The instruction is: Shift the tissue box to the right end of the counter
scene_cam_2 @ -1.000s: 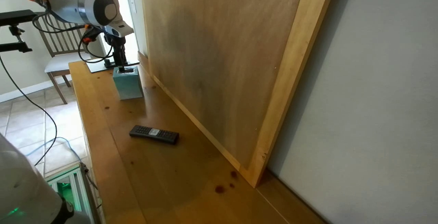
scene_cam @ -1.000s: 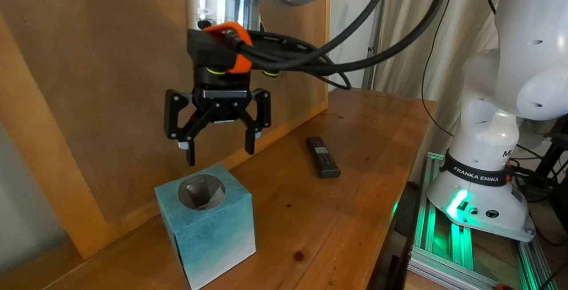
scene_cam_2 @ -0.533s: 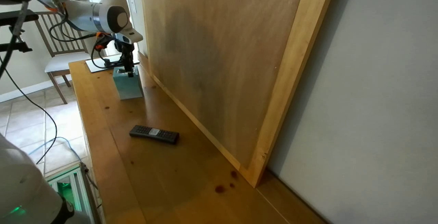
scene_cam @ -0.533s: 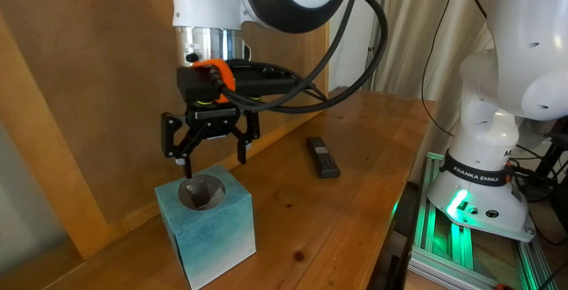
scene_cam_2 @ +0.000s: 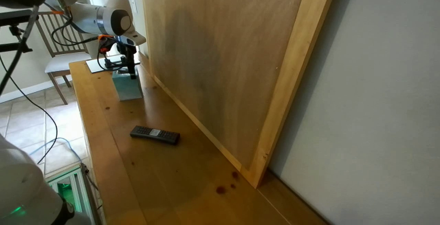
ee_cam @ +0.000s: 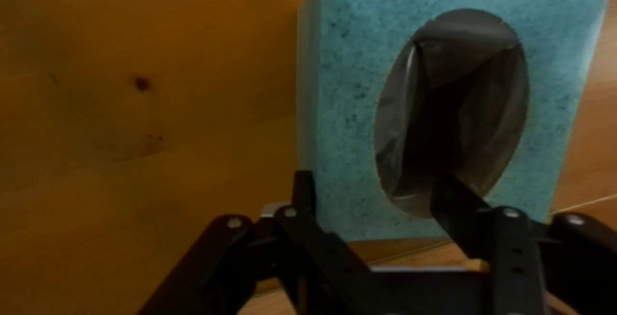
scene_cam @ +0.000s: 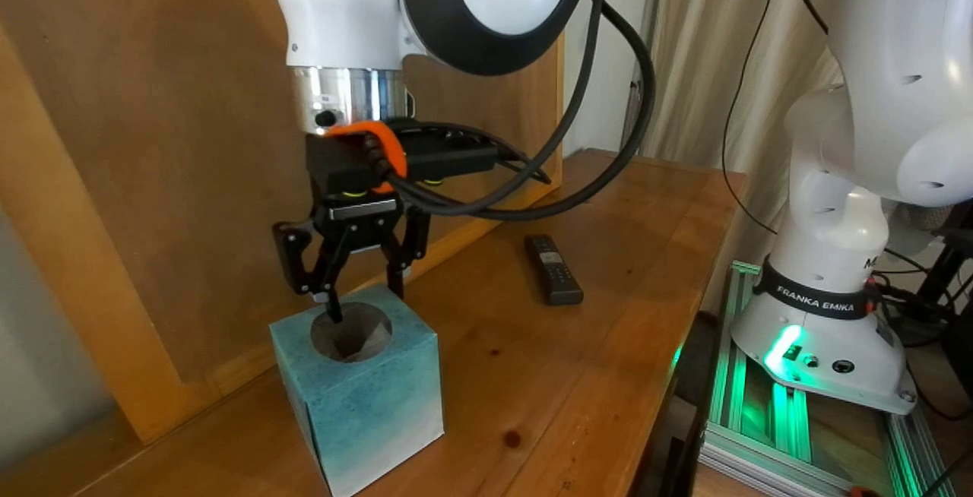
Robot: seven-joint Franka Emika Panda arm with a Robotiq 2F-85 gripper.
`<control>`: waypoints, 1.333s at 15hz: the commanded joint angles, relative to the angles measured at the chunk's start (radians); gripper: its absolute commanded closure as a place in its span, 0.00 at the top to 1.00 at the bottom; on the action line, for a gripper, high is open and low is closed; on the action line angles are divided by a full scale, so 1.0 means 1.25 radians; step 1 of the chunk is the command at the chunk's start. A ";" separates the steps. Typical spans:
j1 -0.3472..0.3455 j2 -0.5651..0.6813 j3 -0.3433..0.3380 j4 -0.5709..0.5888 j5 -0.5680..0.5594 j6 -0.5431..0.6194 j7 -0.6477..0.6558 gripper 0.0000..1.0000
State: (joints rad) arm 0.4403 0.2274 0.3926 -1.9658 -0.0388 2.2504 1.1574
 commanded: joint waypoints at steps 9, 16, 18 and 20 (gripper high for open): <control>0.006 0.003 0.002 0.018 0.120 -0.037 -0.194 0.70; 0.005 -0.003 0.006 0.016 0.190 -0.104 -0.318 0.85; 0.006 -0.008 0.005 0.014 0.207 -0.114 -0.344 0.88; 0.004 -0.014 0.007 0.010 0.232 -0.117 -0.372 0.97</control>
State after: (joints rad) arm 0.4500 0.2274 0.3996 -1.9572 0.1913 2.1379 0.7533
